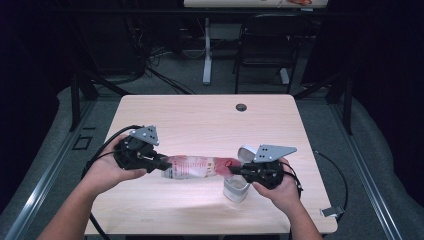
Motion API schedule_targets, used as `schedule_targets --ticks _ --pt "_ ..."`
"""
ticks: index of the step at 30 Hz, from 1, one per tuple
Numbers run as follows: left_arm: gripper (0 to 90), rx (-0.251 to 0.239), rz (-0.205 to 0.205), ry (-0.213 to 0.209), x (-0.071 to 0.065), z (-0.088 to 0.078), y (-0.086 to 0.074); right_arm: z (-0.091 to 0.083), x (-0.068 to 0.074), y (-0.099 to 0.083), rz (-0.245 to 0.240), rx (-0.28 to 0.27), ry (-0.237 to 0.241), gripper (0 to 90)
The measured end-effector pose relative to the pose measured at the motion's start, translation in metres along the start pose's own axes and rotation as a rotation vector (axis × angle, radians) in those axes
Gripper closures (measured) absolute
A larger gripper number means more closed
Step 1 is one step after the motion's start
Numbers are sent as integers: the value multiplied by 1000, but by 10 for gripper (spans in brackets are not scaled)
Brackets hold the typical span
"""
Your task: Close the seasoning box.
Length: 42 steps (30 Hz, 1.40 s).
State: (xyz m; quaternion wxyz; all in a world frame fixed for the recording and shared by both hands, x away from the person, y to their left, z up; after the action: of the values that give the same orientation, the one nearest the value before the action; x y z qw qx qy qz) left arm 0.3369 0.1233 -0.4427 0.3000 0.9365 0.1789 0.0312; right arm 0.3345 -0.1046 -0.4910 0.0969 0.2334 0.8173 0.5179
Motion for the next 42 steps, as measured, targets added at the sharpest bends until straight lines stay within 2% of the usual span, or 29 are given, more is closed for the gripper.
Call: schedule_targets --ticks 29,42 --pt "770 9 28 6 -4 -5 14 -2 -2 -3 9 0 -5 883" --pt "769 -3 39 7 -6 -8 23 -4 -5 -5 18 3 -5 881"
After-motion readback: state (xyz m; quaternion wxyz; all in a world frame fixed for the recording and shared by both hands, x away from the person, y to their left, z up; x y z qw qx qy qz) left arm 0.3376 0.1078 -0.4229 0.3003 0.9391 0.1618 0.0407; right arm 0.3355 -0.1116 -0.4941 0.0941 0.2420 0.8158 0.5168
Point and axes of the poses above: each handheld gripper's, and its own axes: z roughly forward along the jaws, y roughly out of its top, x roughly to its left, the point moved 9 cm from there along z, roughly forward along the jaws
